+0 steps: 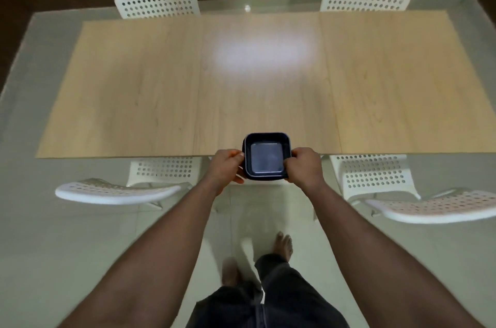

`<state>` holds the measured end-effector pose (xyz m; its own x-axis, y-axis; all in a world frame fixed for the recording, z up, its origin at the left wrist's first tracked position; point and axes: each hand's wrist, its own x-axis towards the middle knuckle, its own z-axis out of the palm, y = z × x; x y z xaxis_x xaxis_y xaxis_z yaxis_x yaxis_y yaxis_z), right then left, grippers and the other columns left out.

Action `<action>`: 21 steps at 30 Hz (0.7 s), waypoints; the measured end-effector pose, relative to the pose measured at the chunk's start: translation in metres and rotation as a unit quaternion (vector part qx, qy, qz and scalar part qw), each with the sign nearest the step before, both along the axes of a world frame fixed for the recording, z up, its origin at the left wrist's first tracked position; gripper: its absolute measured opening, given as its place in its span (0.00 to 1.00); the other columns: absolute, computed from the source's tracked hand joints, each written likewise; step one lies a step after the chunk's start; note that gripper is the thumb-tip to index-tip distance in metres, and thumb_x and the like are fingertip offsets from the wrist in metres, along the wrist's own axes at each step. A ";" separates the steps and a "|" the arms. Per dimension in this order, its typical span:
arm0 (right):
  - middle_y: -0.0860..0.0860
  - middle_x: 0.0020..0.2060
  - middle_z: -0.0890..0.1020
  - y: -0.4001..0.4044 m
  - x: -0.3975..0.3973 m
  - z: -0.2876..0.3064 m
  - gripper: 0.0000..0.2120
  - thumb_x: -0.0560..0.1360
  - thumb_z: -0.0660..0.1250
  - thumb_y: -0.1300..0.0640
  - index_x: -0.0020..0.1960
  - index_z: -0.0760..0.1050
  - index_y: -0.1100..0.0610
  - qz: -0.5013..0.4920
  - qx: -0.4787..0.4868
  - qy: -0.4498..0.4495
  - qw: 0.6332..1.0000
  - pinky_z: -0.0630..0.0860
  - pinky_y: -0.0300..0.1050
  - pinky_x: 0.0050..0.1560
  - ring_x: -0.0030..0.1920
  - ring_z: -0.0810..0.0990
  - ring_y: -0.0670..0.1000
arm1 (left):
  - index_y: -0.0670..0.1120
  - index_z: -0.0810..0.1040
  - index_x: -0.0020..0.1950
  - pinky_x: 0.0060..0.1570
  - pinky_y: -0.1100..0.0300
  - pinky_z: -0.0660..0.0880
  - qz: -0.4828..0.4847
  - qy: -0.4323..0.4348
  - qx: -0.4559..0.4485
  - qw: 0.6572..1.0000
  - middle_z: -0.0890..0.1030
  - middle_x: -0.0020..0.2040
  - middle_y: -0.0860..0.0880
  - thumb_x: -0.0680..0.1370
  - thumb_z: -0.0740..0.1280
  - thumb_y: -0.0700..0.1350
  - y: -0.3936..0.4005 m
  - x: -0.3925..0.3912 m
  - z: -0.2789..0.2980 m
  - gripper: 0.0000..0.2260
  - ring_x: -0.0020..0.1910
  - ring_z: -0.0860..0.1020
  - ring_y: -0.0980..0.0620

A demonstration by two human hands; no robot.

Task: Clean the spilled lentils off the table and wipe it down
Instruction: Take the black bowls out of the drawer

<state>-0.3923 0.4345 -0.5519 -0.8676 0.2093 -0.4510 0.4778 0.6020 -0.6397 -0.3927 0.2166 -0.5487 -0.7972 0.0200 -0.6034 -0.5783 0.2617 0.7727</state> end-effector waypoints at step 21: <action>0.51 0.34 0.79 -0.014 -0.185 0.058 0.06 0.75 0.73 0.57 0.42 0.79 0.58 0.061 0.127 0.079 0.987 0.72 0.41 0.29 0.33 0.78 0.50 | 0.36 0.81 0.51 0.38 0.49 0.86 -0.057 0.101 -0.147 0.982 0.86 0.40 0.39 0.82 0.60 0.35 -0.003 -0.185 0.051 0.10 0.34 0.86 0.45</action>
<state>-0.5771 0.4202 -0.4940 -0.9490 0.1870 -0.2540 0.2973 0.7992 -0.5224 -0.5773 0.2139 -0.4981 -0.9041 -0.0344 -0.4258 -0.3742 0.5449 0.7504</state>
